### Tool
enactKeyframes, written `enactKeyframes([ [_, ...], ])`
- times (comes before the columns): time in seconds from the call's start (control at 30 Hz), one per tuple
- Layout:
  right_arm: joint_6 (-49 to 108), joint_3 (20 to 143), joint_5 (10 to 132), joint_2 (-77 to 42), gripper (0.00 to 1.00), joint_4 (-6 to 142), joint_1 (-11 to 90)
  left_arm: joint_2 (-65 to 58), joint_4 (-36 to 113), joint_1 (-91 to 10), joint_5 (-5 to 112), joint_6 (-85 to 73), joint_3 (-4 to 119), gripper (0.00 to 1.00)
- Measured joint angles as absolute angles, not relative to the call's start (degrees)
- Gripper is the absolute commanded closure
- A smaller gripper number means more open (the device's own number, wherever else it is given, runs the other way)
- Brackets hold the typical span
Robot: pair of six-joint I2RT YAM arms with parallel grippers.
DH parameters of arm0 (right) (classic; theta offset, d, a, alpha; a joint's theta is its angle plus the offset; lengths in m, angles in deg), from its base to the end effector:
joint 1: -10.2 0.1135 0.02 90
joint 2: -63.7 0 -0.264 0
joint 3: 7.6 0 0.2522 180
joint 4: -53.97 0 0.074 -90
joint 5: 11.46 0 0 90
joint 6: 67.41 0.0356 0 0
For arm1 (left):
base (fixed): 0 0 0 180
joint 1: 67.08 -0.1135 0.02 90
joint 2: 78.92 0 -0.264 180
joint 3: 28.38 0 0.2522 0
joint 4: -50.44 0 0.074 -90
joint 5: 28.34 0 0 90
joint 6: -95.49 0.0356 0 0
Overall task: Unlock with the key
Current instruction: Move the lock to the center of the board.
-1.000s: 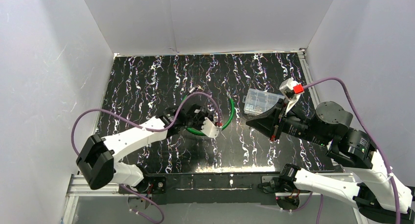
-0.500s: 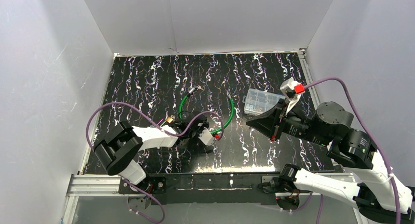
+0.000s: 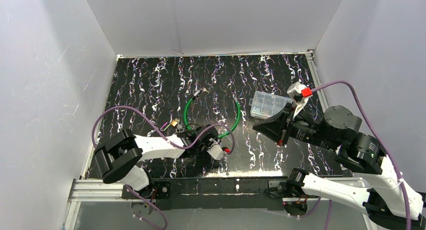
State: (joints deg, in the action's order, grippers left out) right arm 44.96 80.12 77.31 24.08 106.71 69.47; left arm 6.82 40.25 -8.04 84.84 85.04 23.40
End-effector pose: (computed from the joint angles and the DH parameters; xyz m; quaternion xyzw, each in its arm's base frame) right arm 0.0475 0.0815 0.4607 -0.2395 0.6950 0.4491 0.5078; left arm 0.1592 -0.2382 0.1615 0.8163 0.3922 0.2500 0.3425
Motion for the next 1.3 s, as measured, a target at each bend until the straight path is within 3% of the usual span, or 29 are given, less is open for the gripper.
enactKeyframes([
  [0.5, 45.8, 79.4, 77.3, 24.9, 0.99, 106.7, 69.5, 5.7, 38.2, -5.4, 87.9, 82.7, 21.7, 1.00],
  [0.6, 46.0, 79.4, 77.3, 25.1, 0.99, 106.7, 69.5, 5.7, 37.3, -4.3, 88.5, 82.4, 21.7, 0.93],
  [0.97, 46.5, 79.2, 77.3, 25.6, 0.99, 106.7, 69.5, 3.1, 31.5, 3.8, 90.2, 78.7, 21.5, 0.98],
  [1.3, 46.9, 78.3, 77.3, 26.1, 0.99, 107.1, 69.5, -2.6, 26.0, 4.2, 90.8, 80.0, 21.9, 1.00],
])
